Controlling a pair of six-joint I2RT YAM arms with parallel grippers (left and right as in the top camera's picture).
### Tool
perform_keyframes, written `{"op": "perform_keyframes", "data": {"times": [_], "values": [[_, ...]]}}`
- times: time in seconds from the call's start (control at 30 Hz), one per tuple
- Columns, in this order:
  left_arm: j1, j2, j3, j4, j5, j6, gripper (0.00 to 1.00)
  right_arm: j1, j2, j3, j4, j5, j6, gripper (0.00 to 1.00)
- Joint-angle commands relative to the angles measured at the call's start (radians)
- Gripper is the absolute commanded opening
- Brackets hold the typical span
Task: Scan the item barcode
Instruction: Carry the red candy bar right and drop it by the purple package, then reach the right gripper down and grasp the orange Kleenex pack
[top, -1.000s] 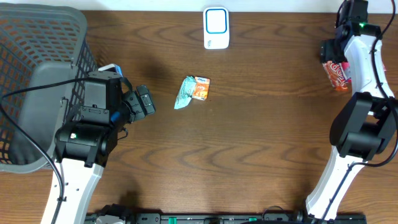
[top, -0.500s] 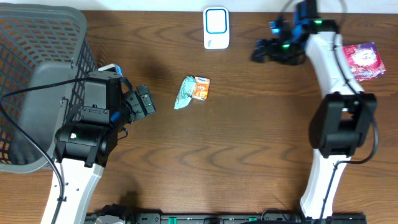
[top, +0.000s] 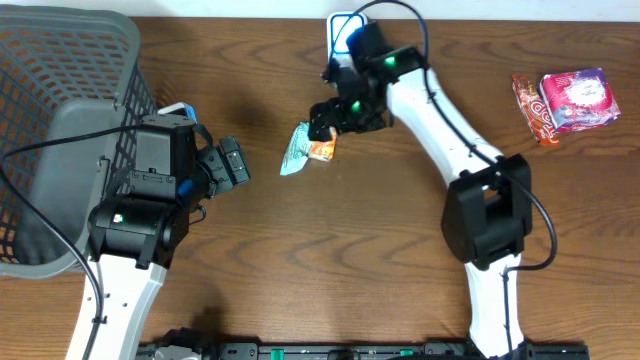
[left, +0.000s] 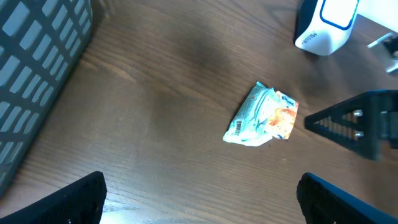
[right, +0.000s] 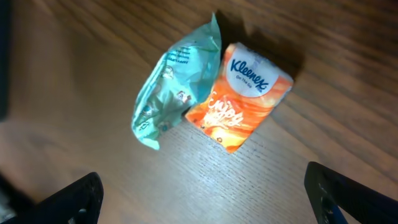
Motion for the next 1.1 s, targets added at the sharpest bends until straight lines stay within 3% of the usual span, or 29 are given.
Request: {"op": "perform_keyframes", "data": {"times": [0.0,0.33,0.43,0.57,0.83,0.93,1.07], "values": [[0.004,0.001,0.006,-0.002,-0.005,0.013,0.98,0.019,-0.013,-0.001,0.005,0.174,0.117,0.99],[0.004,0.001,0.006,-0.002,-0.005,0.013,0.98,0.051,0.013,-0.002,0.042,0.183,0.201,0.99],[0.004,0.001,0.006,-0.002,-0.005,0.013,0.98,0.051,0.045,-0.002,0.047,0.222,0.294,0.84],[0.004,0.001,0.006,-0.002,-0.005,0.013,0.98,0.051,0.092,-0.002,0.087,0.174,0.319,0.73],[0.004,0.001,0.006,-0.002,-0.005,0.013,0.98,0.051,0.131,-0.002,0.104,0.150,0.375,0.64],[0.004,0.001,0.006,-0.002,-0.005,0.013,0.98,0.050,0.131,-0.002,0.126,0.149,0.374,0.52],[0.004,0.001,0.006,-0.002,-0.005,0.013,0.98,0.055,0.131,-0.002,0.146,0.094,0.330,0.58]]}}
